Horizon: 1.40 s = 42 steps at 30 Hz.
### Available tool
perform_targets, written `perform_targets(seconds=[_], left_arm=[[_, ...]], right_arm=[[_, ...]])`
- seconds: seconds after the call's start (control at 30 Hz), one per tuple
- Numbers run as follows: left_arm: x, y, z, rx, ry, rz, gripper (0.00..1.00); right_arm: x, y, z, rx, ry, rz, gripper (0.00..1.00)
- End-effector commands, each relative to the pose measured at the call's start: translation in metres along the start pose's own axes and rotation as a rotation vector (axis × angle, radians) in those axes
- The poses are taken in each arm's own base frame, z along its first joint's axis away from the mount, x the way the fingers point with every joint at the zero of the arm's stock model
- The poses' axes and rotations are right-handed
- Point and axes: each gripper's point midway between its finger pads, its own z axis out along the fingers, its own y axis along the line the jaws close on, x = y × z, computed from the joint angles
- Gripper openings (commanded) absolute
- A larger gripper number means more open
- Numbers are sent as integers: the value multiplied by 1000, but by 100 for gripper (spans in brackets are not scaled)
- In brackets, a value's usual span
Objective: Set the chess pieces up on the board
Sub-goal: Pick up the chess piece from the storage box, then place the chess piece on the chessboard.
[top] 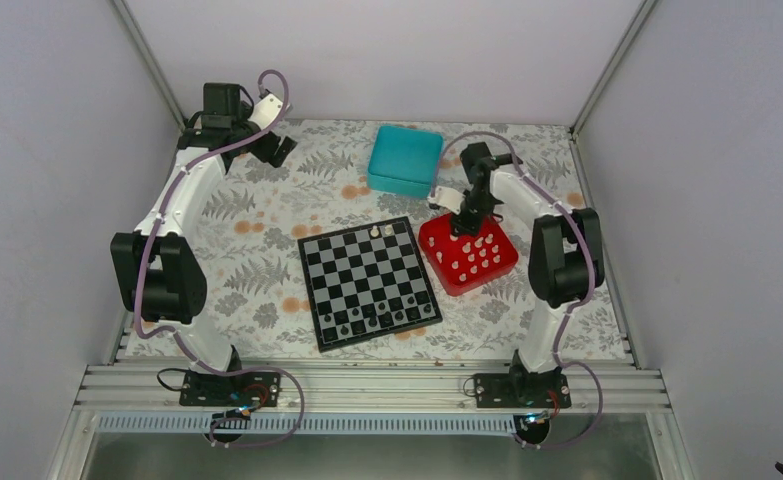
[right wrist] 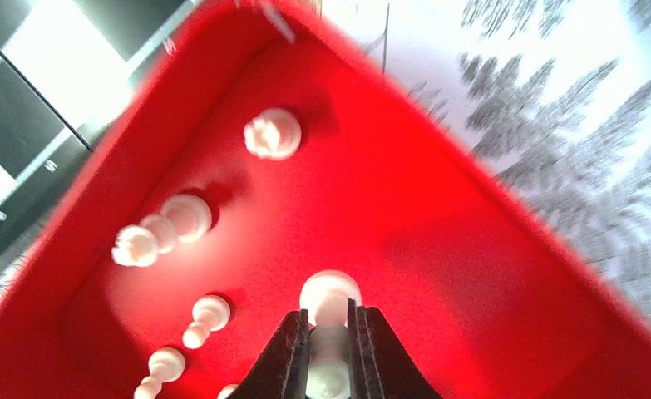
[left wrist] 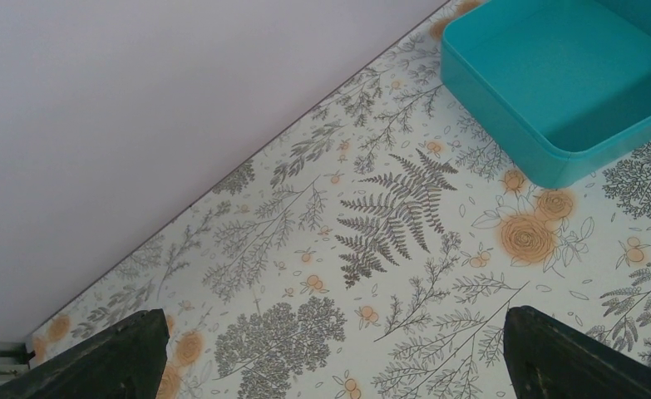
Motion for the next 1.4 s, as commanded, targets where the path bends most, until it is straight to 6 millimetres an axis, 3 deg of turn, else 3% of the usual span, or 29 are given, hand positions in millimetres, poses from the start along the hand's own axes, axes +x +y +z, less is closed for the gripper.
perform_targets(seconds=[0.0,0.17,0.33,0.6,0.8,0.97,1.17,1.37], left_arm=[[-16,3,-17,-22,-47,27,100],[-17,6,-21,-40,-43,38,100],[-14,14,-24,-73,-31,41,100],[-10,30,-31,-125,-36,17,100],[-3,30,-34,-134,-39,7,100],[2,28,-35,-129,-34,1,100],[4,27,-37,-129,-35,2,100],[5,25,-38,-117,-39,-5,100]], right_arm=[[-38,3,-49,84,-35,-73,4],[-98,13,-79,121,-82,-191,4],[-162,33,-83,108,-132,-323,5],[-226,80,-30,46,-130,-499,7],[-239,106,2,6,-114,-570,8],[-240,112,20,-29,-102,-579,8],[-231,104,40,-25,-60,-558,8],[-222,94,47,-41,-38,-525,8]])
